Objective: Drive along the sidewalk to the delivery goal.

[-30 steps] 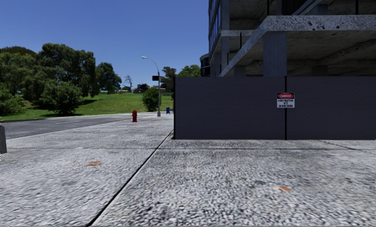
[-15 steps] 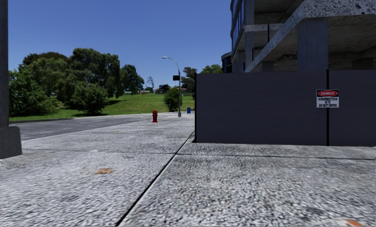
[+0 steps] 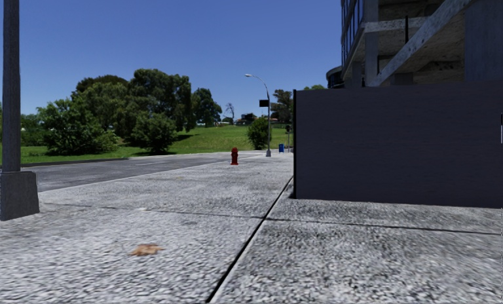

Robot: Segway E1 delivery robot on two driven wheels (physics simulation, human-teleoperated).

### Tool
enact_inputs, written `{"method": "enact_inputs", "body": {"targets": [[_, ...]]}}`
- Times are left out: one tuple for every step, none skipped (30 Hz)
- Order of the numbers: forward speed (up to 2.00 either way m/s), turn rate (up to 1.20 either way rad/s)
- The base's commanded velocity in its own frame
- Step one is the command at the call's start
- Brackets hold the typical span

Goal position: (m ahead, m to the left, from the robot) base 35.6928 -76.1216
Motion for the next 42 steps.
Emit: {"method": "enact_inputs", "body": {"targets": [[1.24, 0.38], [1.24, 0.39], [1.24, 0.39], [1.24, 0.39], [1.25, 0.39], [1.27, 0.39], [1.28, 0.39], [1.29, 0.39], [1.29, 0.39], [1.29, 0.39], [1.29, 0.39], [1.29, 0.39], [1.29, 0.39], [1.29, 0.39], [1.29, 0.39], [1.29, 0.39], [1.29, 0.39], [1.29, 0.39], [1.29, 0.39], [1.29, 0.39], [1.29, 0.39], [1.29, 0.39], [1.29, 0.39], [1.29, 0.39], [1.29, 0.33], [1.29, 0.24], [1.29, 0.21], [1.29, 0.20], [1.29, 0.20], [1.29, 0.11], [1.29, 0.00], [1.29, 0.00], [1.29, 0.00], [1.30, 0.00], [1.31, 0.00], [1.36, 0.00], [1.40, 0.00], [1.42, 0.00], [1.43, 0.00], [1.57, 0.00], [2.00, 0.00], [2.00, 0.00]]}}
